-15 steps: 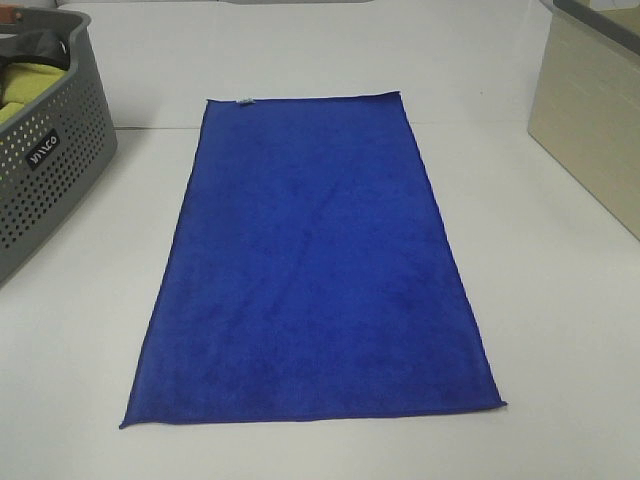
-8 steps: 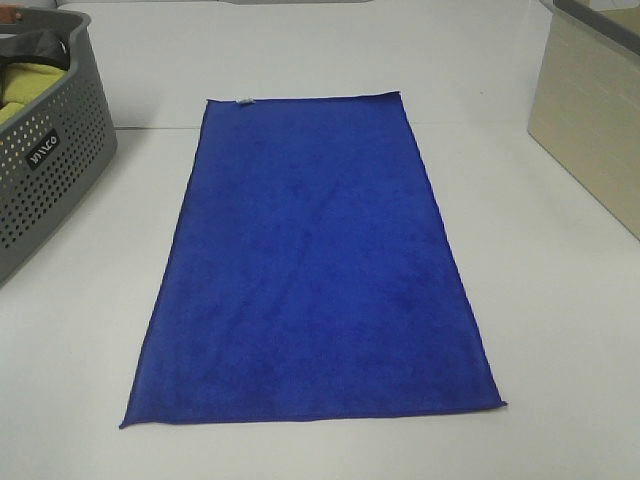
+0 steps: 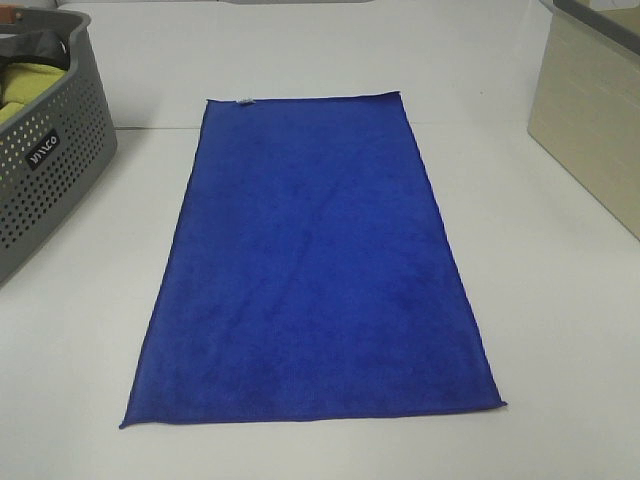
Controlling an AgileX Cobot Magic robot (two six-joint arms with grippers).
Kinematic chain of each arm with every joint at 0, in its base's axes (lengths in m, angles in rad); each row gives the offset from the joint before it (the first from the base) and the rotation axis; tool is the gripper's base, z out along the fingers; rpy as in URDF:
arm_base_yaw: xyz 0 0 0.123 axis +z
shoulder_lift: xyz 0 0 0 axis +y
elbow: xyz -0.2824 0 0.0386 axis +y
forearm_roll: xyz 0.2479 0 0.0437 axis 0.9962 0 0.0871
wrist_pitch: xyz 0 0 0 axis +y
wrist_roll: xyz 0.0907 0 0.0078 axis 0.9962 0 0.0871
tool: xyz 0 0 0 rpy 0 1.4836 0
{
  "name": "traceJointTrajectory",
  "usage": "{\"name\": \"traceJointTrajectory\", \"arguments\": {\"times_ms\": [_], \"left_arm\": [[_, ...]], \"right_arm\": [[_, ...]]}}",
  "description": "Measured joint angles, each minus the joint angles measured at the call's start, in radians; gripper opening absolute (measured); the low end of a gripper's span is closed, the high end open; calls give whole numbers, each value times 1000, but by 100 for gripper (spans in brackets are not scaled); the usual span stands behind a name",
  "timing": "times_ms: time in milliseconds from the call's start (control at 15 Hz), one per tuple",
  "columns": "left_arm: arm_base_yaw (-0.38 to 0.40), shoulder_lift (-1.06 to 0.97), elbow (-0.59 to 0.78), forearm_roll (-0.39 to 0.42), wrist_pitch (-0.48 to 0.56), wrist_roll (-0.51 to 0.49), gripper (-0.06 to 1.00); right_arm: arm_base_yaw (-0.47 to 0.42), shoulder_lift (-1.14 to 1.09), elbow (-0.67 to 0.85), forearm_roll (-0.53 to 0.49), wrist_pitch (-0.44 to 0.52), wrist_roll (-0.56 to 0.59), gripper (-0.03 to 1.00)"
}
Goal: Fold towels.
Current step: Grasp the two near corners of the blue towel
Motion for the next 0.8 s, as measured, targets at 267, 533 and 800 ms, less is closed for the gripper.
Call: {"name": "traceJointTrajectory", "arguments": {"times_ms": [267, 533, 800], "left_arm": [[0, 0, 0, 0, 0, 0, 59], [0, 0, 0, 0, 0, 0, 59], [0, 0, 0, 0, 0, 0, 59]], "right_arm": [[0, 0, 0, 0, 0, 0, 78], [0, 0, 0, 0, 0, 0, 78], [0, 0, 0, 0, 0, 0, 78]]}}
